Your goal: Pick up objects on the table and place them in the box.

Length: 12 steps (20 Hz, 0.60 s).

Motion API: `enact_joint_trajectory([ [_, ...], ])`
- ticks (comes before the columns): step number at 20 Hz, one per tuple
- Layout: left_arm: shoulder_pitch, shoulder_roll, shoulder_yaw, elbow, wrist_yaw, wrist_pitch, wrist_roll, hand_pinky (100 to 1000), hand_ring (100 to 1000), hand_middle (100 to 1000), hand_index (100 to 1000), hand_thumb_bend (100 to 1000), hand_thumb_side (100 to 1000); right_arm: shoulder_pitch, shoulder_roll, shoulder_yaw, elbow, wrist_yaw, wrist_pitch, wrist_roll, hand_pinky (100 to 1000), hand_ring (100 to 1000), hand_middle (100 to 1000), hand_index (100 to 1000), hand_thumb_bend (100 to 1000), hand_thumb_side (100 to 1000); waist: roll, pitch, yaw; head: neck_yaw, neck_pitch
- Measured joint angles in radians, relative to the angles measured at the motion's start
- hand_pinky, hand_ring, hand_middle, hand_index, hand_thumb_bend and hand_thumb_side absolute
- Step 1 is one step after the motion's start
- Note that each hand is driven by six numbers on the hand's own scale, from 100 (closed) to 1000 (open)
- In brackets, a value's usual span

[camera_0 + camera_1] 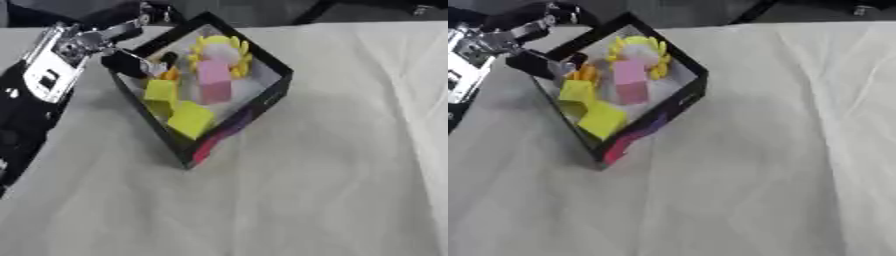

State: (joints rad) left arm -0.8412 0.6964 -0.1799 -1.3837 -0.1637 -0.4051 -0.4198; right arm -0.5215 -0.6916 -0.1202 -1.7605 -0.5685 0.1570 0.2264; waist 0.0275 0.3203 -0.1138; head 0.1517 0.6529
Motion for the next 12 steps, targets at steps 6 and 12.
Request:
enact_joint_trajectory([
  [6,0.223,0.077,0.130,-0.336,0.461,0.183,0.101,847,847,804,892,100,579,0.030,-0.008,-0.015,-0.003,-0.006,-0.020,-0.020,977,734,640,824,100,518,0.000,-0.017,0.050,-0.016,0.013],
  [12,0.454,0.048,0.283,-0.559,0.692,0.266,0.168,833,828,809,902,100,615,0.065,-0.011,-0.032,-0.027,-0.002,-0.064,-0.059,974,738,644,822,100,523,-0.015,-0.029,0.113,-0.036,0.023],
])
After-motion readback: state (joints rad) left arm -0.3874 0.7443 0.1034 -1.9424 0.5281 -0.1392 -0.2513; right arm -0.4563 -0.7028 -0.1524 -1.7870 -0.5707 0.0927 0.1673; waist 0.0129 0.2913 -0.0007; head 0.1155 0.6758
